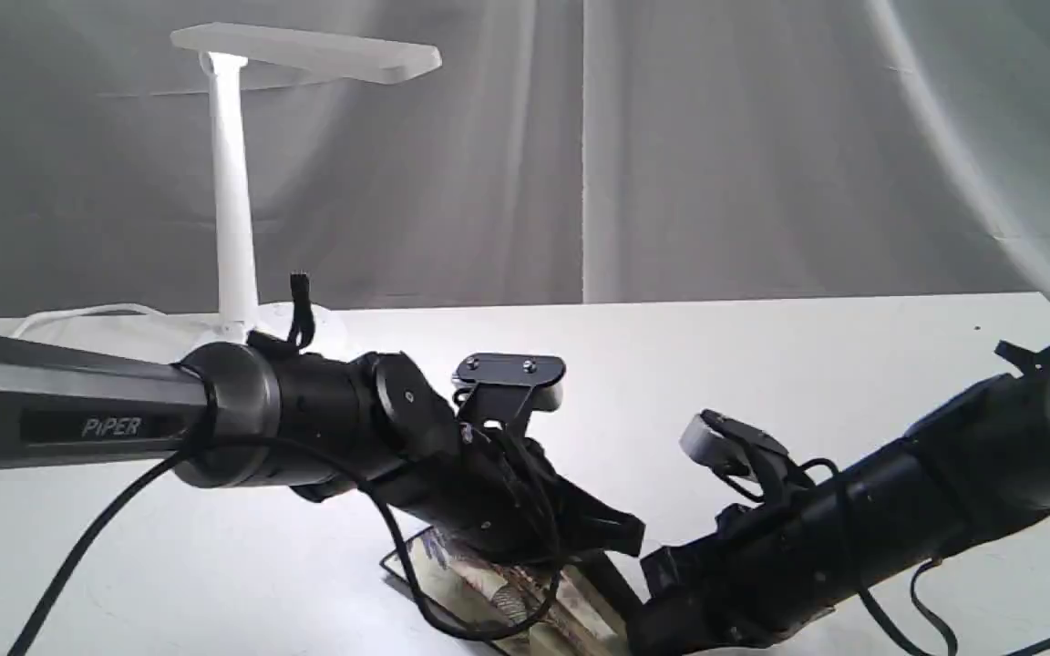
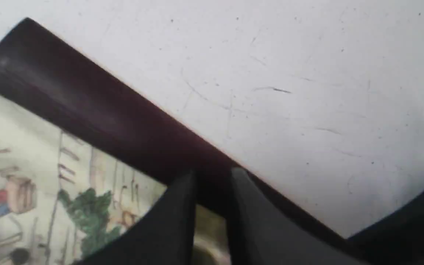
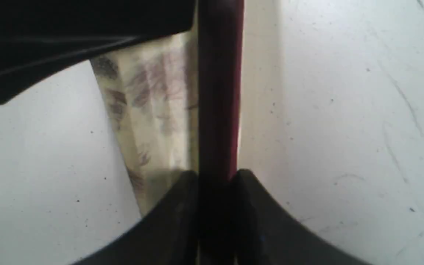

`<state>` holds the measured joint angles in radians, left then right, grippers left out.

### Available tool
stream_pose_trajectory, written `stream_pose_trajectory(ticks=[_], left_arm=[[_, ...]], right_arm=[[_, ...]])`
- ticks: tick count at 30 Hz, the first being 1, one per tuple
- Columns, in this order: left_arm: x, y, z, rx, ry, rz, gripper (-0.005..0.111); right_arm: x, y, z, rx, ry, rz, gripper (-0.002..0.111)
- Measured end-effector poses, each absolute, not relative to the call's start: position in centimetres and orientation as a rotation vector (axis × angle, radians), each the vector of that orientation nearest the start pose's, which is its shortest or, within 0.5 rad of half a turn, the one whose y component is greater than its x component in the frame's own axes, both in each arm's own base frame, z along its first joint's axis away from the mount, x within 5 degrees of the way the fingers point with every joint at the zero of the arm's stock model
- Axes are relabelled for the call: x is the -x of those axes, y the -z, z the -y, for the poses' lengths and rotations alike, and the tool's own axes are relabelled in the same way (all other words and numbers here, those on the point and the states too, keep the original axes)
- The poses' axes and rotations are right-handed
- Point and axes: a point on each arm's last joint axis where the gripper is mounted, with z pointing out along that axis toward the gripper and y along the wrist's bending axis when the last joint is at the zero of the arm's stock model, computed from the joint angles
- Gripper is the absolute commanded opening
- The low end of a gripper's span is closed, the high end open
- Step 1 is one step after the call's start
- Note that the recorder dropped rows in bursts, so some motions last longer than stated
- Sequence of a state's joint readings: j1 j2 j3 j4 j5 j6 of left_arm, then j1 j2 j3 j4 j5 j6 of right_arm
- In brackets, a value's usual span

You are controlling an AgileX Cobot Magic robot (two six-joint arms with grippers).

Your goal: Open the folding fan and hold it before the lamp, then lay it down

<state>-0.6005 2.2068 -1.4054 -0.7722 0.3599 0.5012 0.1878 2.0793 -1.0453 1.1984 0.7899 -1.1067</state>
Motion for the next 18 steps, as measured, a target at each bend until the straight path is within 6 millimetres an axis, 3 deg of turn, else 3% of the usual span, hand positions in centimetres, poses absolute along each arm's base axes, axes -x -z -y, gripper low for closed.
stream_pose_trajectory(ticks=[3, 6, 13, 18], left_arm=[[-36.1, -11.3, 27.3, -0.589, 0.625, -2.547, 0.015], [-36.0, -13.2, 27.2, -0.597, 0.644, -2.514, 0.015], [-34.3, -20.5, 26.8, -0.658, 0.737, -2.406, 0.015], [-33.1, -24.1, 25.5, -0.604, 0.720, -2.298, 0.015]], right_arm=[[-33.7, -9.6, -12.7, 0.426, -1.095, -2.694, 0.000], [-33.8, -9.7, -12.8, 0.400, -1.115, -2.681, 0.000], [-34.1, -10.0, -12.9, 0.337, -1.147, -2.646, 0.000], [-34.5, -10.5, -12.0, 0.264, -1.248, -2.587, 0.000]])
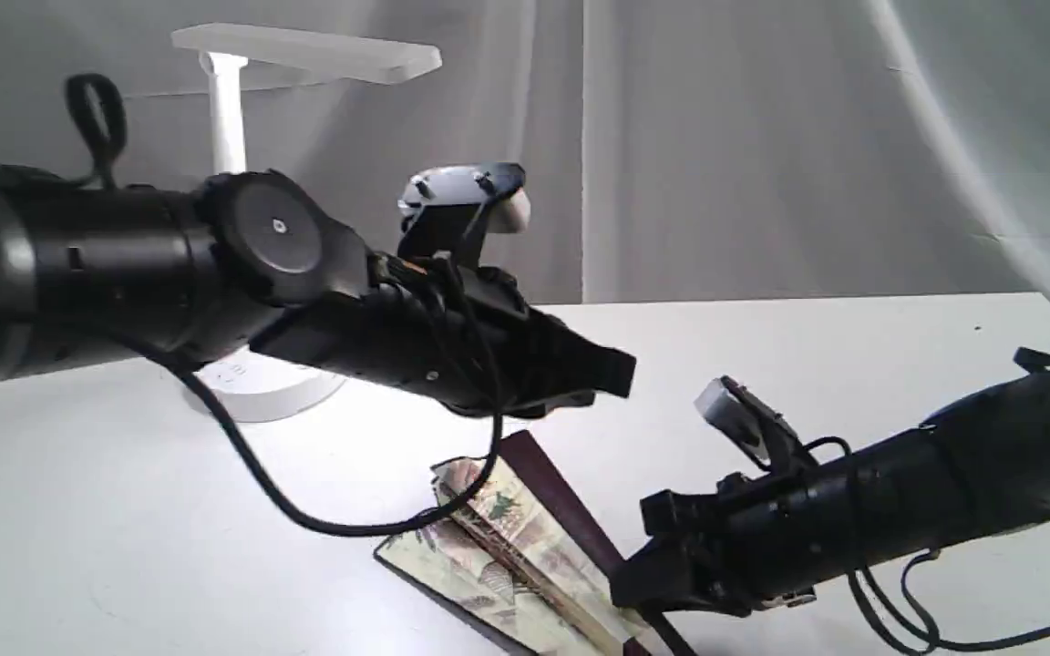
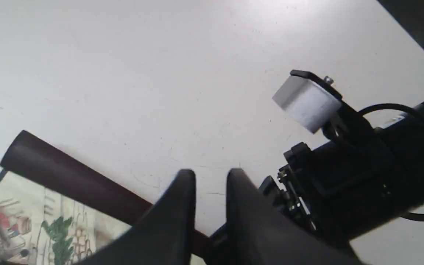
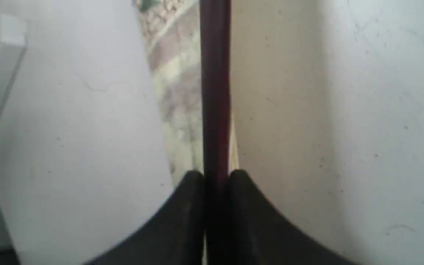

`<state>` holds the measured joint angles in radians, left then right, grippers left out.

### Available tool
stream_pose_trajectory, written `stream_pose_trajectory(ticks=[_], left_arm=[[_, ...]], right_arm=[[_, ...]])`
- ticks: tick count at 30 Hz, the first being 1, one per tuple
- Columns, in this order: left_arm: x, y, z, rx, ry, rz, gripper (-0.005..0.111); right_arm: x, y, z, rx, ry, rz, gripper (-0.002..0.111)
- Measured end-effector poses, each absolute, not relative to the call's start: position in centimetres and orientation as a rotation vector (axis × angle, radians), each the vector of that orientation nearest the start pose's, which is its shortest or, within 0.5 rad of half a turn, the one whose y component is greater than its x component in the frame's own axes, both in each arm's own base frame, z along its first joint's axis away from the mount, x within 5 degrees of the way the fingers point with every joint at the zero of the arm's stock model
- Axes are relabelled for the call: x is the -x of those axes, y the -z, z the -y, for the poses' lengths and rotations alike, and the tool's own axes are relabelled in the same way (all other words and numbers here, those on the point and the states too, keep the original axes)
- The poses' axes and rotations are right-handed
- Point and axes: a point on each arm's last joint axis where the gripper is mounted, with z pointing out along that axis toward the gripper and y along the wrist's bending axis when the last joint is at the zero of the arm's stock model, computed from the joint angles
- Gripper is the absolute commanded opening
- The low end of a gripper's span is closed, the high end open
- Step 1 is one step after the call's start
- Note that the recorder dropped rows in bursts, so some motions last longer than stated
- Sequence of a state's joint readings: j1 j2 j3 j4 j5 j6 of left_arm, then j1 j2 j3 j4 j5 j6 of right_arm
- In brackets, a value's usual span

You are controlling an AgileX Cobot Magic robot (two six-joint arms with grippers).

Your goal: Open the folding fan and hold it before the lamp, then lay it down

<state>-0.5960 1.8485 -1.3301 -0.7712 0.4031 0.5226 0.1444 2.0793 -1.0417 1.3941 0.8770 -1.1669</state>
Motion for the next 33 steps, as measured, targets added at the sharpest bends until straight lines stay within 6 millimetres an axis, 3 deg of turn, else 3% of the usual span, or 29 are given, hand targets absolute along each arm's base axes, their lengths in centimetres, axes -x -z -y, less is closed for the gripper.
stream_pose_trajectory(ticks=[3, 7, 13, 17, 20, 23, 28, 33], left_arm=[[-31.8, -24.9, 24.3, -0.578, 0.703, -2.277, 0.015], [-30.6, -23.8, 22.6, -0.432, 0.662, -2.289, 0.015], [-29.7, -20.3, 19.5, -0.145, 0.512, -2.244, 0.014], [-28.4, -17.7, 17.8, 0.091, 0.500, -2.285, 0.000], [-27.6, -16.5, 16.8, 0.238, 0.525, -2.263, 0.000], [-27.1, -16.2, 16.9, 0.109, 0.544, -2.230, 0.000], [-26.3, -16.0, 18.1, -0.497, 0.450, -2.172, 0.000], [-25.8, -15.4, 17.9, -0.875, 0.273, -2.140, 0.000]], right_arm=[[-34.8, -11.3, -10.9, 0.213, -1.380, -2.506, 0.000], [-35.1, -12.8, -9.7, 0.199, -1.570, -2.341, 0.000], [-35.7, -13.4, -8.7, 0.149, -1.599, -2.239, 0.000], [-36.0, -13.7, -8.7, 0.111, -1.612, -2.204, 0.000], [-36.1, -13.8, -8.7, 0.090, -1.618, -2.189, 0.000], [-36.2, -13.9, -8.7, 0.079, -1.620, -2.182, 0.000], [-36.2, -13.9, -8.7, 0.077, -1.621, -2.180, 0.000], [-36.2, -13.9, -8.7, 0.077, -1.621, -2.180, 0.000]])
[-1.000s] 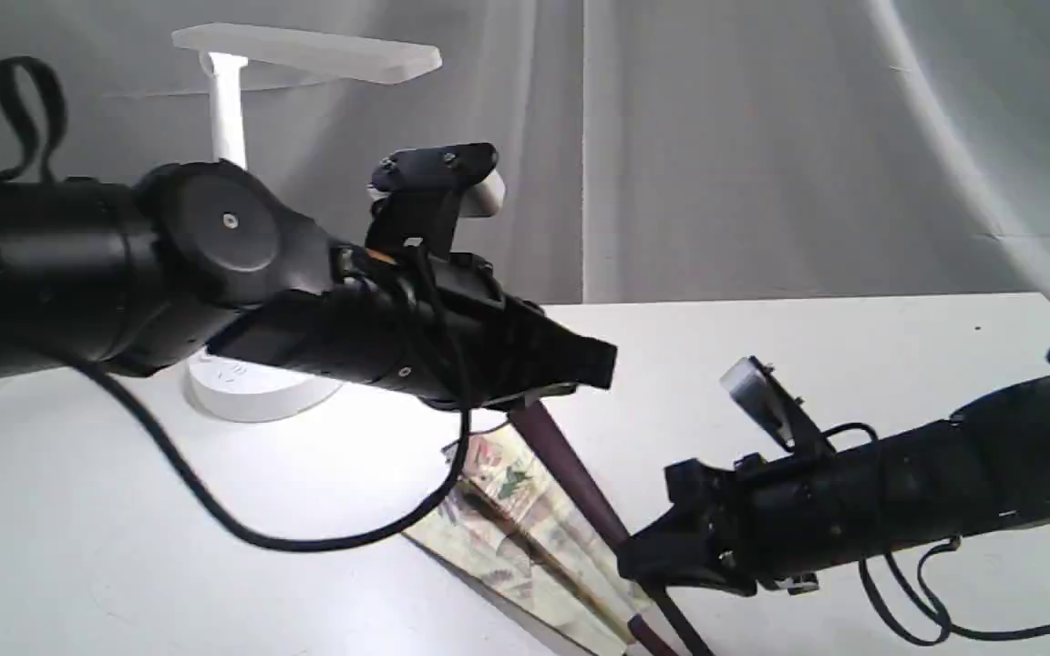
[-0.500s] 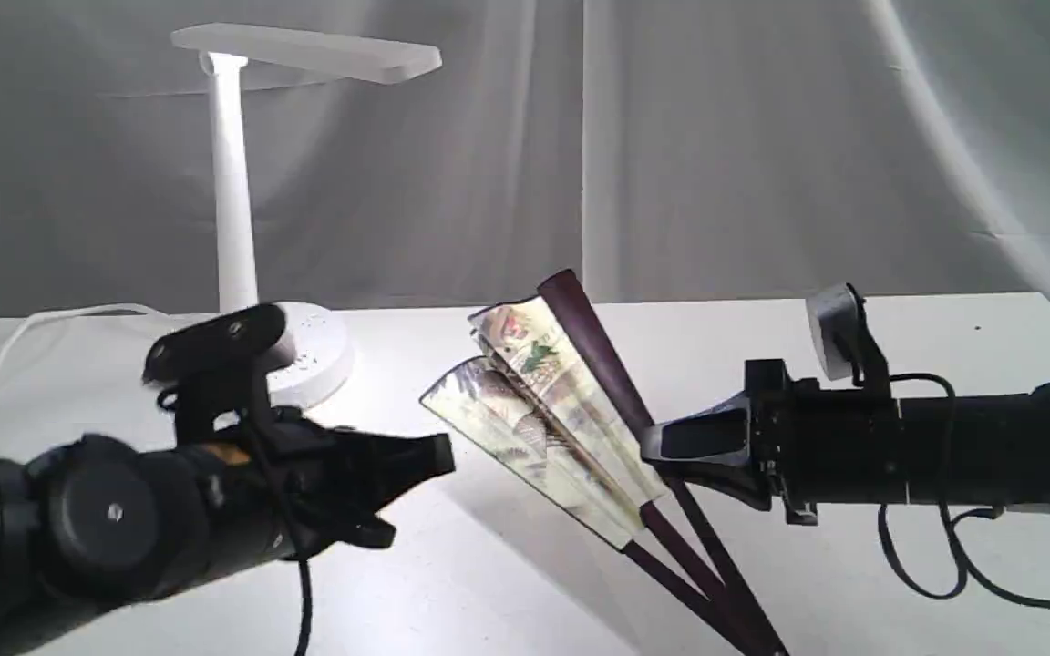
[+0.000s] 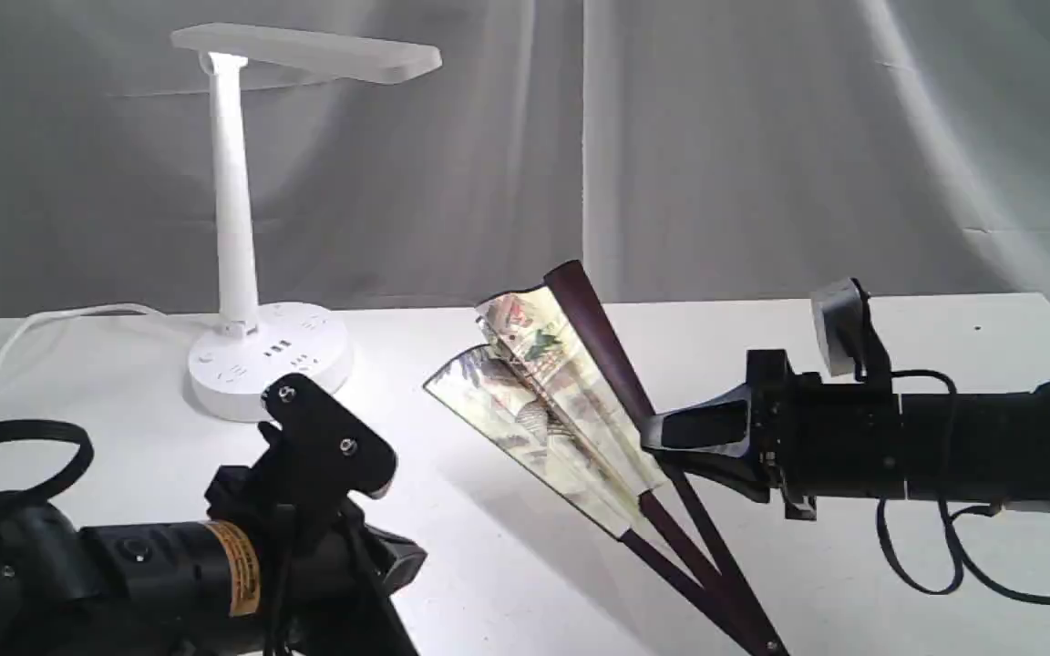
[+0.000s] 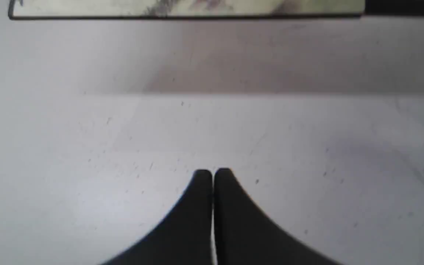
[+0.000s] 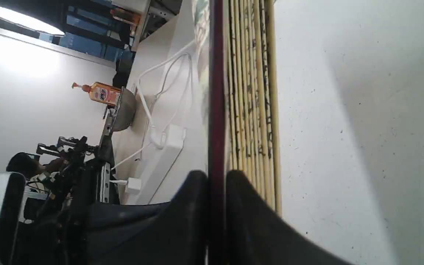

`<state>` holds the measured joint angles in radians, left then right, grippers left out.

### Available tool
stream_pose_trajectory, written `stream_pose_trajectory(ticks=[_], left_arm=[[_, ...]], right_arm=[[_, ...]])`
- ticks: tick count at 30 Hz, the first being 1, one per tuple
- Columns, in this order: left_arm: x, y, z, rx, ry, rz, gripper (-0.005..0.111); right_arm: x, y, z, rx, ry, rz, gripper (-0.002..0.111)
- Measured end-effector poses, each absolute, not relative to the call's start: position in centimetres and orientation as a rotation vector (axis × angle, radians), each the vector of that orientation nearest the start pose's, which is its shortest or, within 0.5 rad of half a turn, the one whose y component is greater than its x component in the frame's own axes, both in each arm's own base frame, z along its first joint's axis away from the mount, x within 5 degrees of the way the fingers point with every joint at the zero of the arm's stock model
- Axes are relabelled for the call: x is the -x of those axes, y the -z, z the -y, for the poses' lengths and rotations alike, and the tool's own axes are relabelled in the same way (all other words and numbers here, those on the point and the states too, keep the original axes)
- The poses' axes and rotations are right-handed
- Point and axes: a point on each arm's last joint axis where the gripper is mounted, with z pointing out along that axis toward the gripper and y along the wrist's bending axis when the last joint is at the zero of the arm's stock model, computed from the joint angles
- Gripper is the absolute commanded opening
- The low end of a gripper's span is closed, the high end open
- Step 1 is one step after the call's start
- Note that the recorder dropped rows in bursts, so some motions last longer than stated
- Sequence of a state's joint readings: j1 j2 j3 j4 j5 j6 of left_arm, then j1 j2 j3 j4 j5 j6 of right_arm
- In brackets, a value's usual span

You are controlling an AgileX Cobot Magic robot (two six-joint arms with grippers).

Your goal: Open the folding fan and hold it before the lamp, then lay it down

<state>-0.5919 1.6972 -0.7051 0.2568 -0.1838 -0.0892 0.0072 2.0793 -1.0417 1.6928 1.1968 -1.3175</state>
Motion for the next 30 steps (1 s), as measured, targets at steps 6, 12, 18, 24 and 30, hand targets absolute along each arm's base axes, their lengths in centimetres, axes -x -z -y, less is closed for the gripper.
stream_pose_trajectory(ticks=[6, 12, 18, 24, 30], left_arm=[[-26.7, -15.0, 15.4, -0.733, 0.252, -2.173, 0.000], [-25.8, -14.7, 11.4, -0.153, 0.258, -1.881, 0.000], [-25.9, -13.8, 10.0, -0.099, 0.120, -1.713, 0.000], [-28.7, -11.4, 11.4, -0.106, 0.113, -1.724, 0.000], [-31.5, -9.8, 13.1, 0.002, 0.505, -1.904, 0.000]], right_arm=[[-36.2, -13.9, -8.7, 0.079, -1.620, -2.181, 0.000], [-36.2, -13.8, -8.7, 0.081, -1.620, -2.182, 0.000], [-36.2, -13.8, -8.7, 0.081, -1.620, -2.182, 0.000], [-36.2, -13.8, -8.7, 0.083, -1.619, -2.181, 0.000], [-36.2, -13.9, -8.7, 0.103, -1.606, -2.167, 0.000]])
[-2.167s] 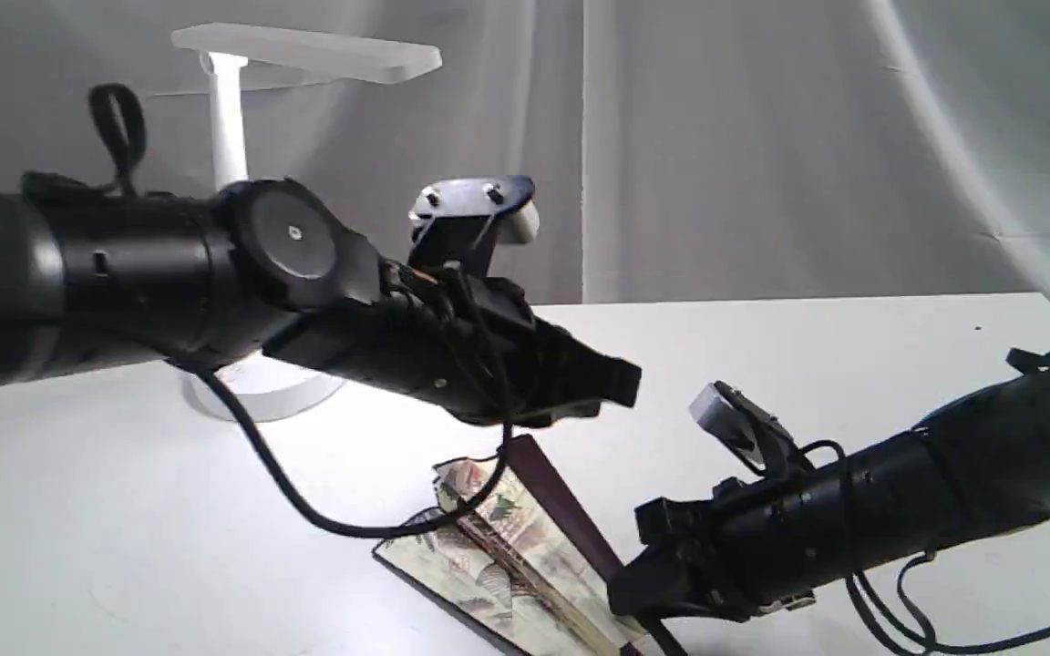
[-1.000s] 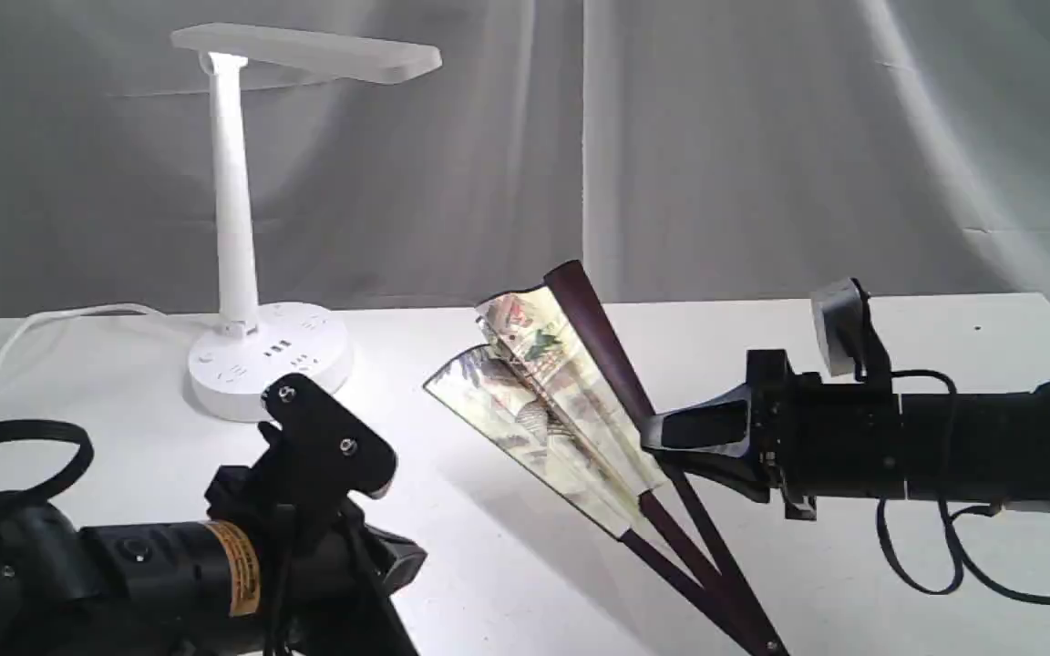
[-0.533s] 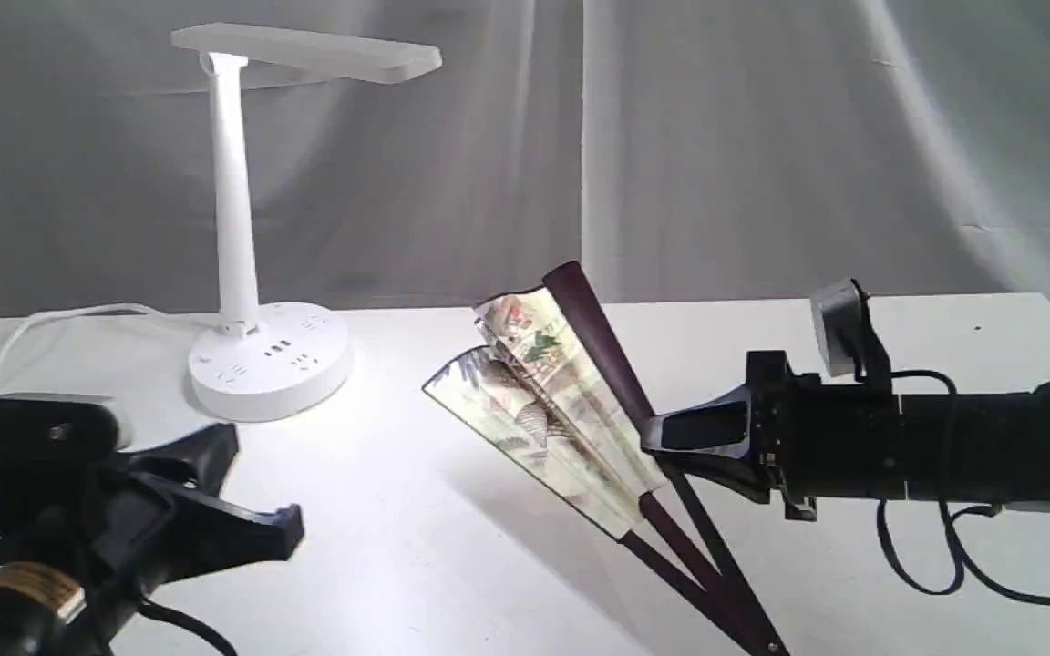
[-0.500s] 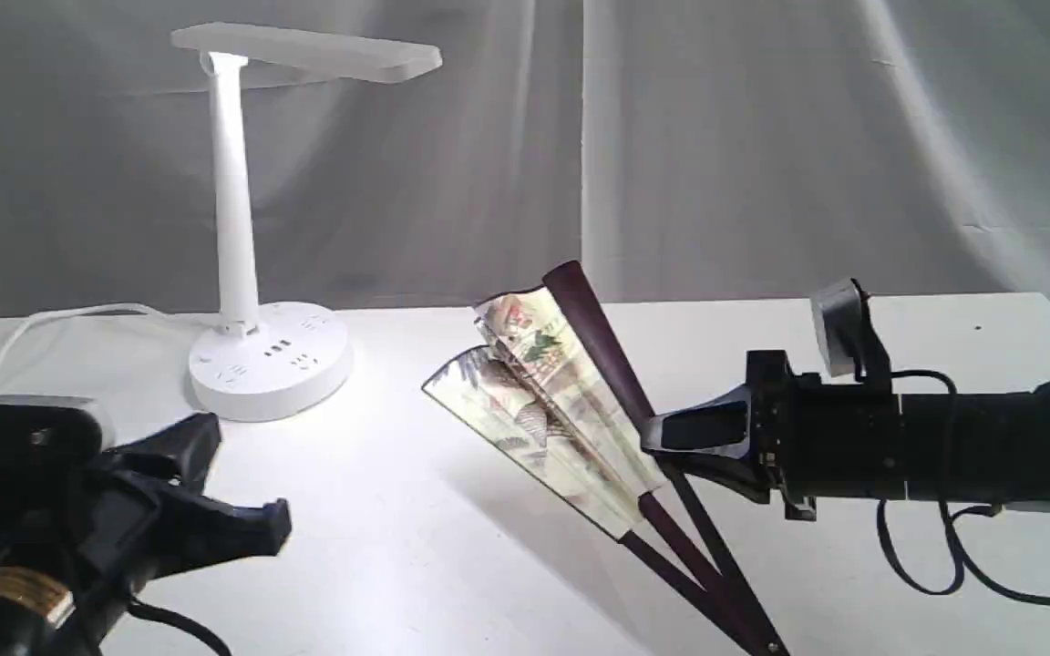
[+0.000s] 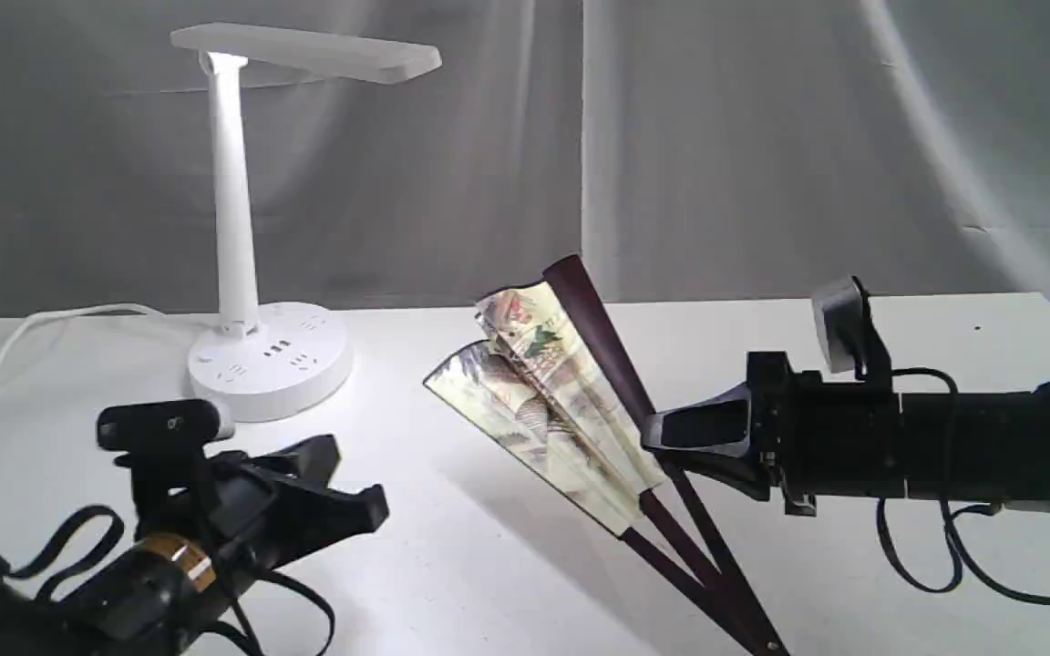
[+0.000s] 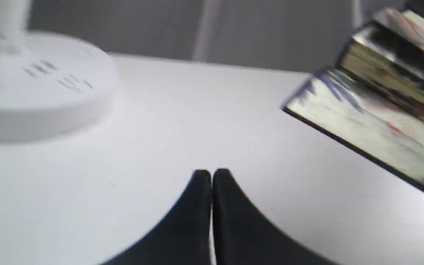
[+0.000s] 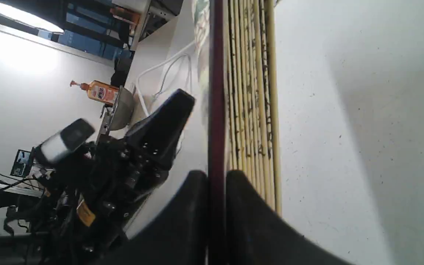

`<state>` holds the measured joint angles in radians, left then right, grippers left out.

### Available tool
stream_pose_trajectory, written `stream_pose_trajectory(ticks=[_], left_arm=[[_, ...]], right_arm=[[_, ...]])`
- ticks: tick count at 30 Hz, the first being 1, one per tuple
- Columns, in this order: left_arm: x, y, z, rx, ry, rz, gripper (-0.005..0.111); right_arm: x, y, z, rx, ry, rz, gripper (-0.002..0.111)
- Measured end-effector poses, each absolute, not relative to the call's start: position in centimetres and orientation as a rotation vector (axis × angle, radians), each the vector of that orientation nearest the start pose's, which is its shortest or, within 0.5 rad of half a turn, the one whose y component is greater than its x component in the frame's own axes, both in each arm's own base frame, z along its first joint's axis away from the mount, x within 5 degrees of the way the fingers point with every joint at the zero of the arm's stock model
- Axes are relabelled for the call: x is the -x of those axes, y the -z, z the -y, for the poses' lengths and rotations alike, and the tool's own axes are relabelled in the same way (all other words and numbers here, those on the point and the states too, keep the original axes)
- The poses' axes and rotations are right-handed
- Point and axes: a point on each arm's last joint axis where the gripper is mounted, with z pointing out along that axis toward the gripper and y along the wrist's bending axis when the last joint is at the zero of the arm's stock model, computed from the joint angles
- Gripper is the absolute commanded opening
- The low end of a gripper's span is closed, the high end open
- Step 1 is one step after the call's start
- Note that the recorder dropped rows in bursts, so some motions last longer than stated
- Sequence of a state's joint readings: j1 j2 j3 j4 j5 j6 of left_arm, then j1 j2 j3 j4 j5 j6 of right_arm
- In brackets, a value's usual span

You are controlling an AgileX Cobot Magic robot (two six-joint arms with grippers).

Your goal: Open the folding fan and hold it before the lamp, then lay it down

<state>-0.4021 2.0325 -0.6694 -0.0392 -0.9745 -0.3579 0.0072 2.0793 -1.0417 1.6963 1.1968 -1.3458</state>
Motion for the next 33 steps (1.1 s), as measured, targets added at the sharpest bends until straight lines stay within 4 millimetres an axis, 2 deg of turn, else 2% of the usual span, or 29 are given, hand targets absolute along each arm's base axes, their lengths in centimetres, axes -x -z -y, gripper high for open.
stream_pose_trajectory(ticks=[3, 5, 8, 11, 16, 21, 24, 27, 29, 33], left_arm=[[-33.2, -10.1, 13.0, 0.058, 0.785, -1.972, 0.000], [-34.2, -10.5, 12.0, 0.213, 0.968, -1.977, 0.000], [-34.5, -10.3, 10.9, 0.355, 1.175, -1.943, 0.000], [-34.4, -9.4, 11.0, 0.430, 1.352, -1.896, 0.000], [-34.8, -6.1, 11.7, 0.572, 1.522, -1.958, 0.000], [-36.1, -5.9, 12.4, 0.531, 1.604, -1.953, 0.003], [-36.6, -6.1, 12.6, 0.507, 1.619, -1.954, 0.012], [-36.9, -6.4, 12.9, 0.485, 1.628, -1.944, 0.032], [-36.9, -6.5, 13.2, 0.479, 1.636, -1.947, 0.050], [-36.7, -6.4, 13.9, 0.461, 1.648, -1.957, 0.073]], right_arm=[[-36.2, -13.9, -8.7, 0.108, -1.604, -2.165, 0.000], [-36.2, -13.9, -8.7, 0.108, -1.603, -2.165, 0.000], [-36.2, -13.9, -8.7, 0.107, -1.604, -2.164, 0.000], [-36.2, -13.9, -8.7, 0.107, -1.604, -2.164, 0.000], [-36.2, -13.9, -8.7, 0.104, -1.604, -2.162, 0.000], [-36.2, -13.9, -8.7, 0.104, -1.604, -2.162, 0.000], [-36.2, -13.9, -8.7, 0.104, -1.604, -2.162, 0.000], [-36.3, -13.9, -8.7, 0.102, -1.605, -2.160, 0.000], [-36.3, -13.9, -8.7, 0.099, -1.605, -2.159, 0.000], [-36.3, -14.0, -8.7, 0.093, -1.606, -2.155, 0.000]])
